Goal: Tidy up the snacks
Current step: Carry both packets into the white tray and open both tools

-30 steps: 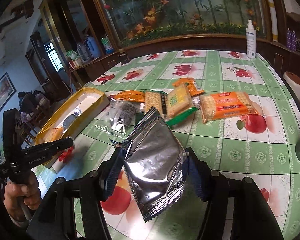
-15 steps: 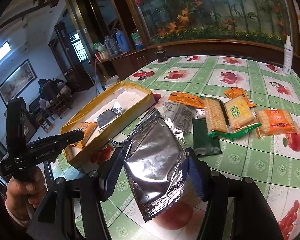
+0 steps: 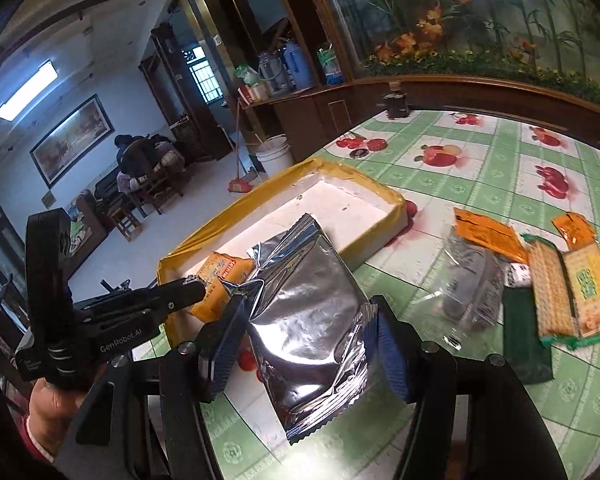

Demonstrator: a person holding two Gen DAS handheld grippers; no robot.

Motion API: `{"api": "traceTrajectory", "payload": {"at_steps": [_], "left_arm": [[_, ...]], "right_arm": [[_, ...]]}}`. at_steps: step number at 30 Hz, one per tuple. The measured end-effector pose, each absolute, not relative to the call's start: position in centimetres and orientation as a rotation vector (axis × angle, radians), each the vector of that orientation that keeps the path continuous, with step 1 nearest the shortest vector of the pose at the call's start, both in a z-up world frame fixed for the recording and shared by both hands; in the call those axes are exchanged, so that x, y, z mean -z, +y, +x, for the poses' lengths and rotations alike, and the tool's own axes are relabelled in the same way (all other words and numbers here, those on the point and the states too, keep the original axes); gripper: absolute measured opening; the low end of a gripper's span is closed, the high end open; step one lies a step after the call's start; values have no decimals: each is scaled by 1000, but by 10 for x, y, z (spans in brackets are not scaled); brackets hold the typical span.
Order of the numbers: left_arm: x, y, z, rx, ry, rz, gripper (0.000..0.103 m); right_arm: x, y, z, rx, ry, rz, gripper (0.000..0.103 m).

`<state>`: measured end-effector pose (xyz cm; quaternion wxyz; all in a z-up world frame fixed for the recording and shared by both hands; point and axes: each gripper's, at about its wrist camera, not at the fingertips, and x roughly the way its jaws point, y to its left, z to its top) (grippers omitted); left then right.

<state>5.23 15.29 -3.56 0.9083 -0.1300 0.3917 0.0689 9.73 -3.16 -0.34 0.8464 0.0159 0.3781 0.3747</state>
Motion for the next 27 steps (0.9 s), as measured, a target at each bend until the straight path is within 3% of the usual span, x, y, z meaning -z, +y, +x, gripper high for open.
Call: {"api": "traceTrajectory", "payload": {"at_steps": [12, 23, 25, 26, 27], "left_arm": [[58, 193, 108, -210, 889, -339, 17], [64, 199, 116, -230, 927, -334, 17], [64, 196, 120, -229, 943, -316, 22], [63, 194, 119, -238, 944, -300, 33], [61, 192, 118, -254, 942, -283, 56]], "right_arm": [[31, 59, 181, -806, 856, -21, 63], [55, 82, 208, -775, 899, -52, 63], [57, 83, 211, -770, 915, -51, 66], [57, 82, 212, -760, 923, -51, 67], [57, 81, 211, -752, 925, -48, 68]]}}
